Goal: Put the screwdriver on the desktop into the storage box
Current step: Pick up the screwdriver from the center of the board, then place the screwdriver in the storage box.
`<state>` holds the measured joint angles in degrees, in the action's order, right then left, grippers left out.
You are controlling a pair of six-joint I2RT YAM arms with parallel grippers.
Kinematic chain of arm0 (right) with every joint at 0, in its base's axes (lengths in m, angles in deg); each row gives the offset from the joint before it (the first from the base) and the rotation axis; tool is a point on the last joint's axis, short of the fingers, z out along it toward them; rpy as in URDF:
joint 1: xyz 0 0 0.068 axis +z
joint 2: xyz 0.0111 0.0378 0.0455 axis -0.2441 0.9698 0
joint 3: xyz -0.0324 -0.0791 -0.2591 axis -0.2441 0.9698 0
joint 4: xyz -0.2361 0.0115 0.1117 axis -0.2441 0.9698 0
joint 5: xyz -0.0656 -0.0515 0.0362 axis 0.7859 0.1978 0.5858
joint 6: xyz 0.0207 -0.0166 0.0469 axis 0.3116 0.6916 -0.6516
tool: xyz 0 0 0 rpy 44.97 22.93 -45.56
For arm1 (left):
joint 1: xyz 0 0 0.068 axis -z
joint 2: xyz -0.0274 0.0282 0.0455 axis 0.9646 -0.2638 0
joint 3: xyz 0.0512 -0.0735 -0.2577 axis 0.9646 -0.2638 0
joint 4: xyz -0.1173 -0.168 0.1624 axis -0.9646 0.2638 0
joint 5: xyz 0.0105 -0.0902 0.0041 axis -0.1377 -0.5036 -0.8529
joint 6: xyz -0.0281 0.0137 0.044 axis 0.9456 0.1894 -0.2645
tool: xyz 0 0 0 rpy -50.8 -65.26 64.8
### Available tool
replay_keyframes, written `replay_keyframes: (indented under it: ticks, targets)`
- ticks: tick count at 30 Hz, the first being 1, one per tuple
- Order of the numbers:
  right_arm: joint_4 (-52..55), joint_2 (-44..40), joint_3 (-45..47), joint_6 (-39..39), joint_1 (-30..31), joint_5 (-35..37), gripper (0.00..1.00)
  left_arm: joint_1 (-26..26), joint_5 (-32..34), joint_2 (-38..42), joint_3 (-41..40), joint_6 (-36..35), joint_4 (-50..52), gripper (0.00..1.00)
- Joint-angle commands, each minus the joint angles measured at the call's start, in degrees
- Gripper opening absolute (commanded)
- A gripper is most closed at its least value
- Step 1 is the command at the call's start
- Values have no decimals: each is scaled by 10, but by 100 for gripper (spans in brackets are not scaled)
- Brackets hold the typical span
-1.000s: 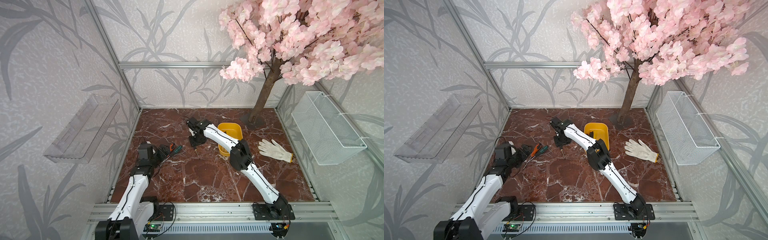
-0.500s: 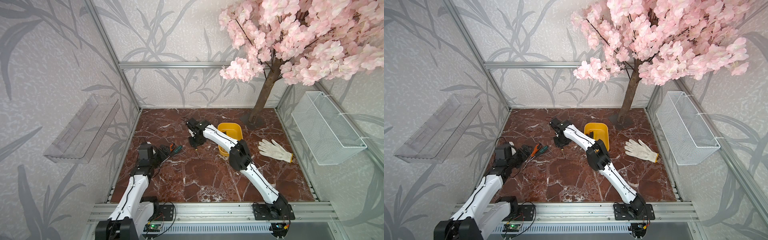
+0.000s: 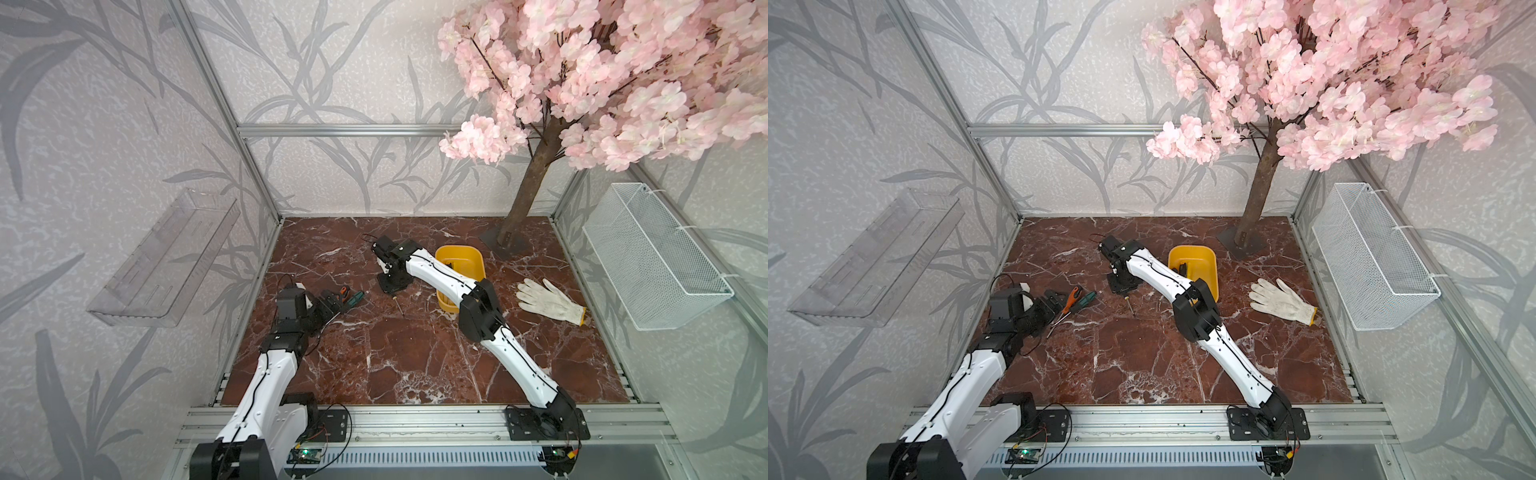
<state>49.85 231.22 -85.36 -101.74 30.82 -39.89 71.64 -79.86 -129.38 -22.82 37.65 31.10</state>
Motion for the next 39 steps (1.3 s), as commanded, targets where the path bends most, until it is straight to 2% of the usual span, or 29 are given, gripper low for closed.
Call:
replay_keyframes:
  ticks: [1, 10, 24, 30, 39]
  targets:
    - [10, -73, 11, 5, -9, 12, 18, 18, -10, 6, 31, -12, -2, 91]
    - [-26, -173, 100, 3, -37, 13, 18, 107, 35, -32, 77, 0, -14, 91]
    - [-161, -367, 394, -28, -140, 14, 19, 221, 79, -117, 148, 8, -33, 91]
    - [-194, -404, 466, -37, -187, 12, 19, 261, 88, -154, 165, 13, -47, 90]
    - [-237, -396, 522, -53, -236, 21, 19, 310, 82, -205, 178, 12, -62, 89]
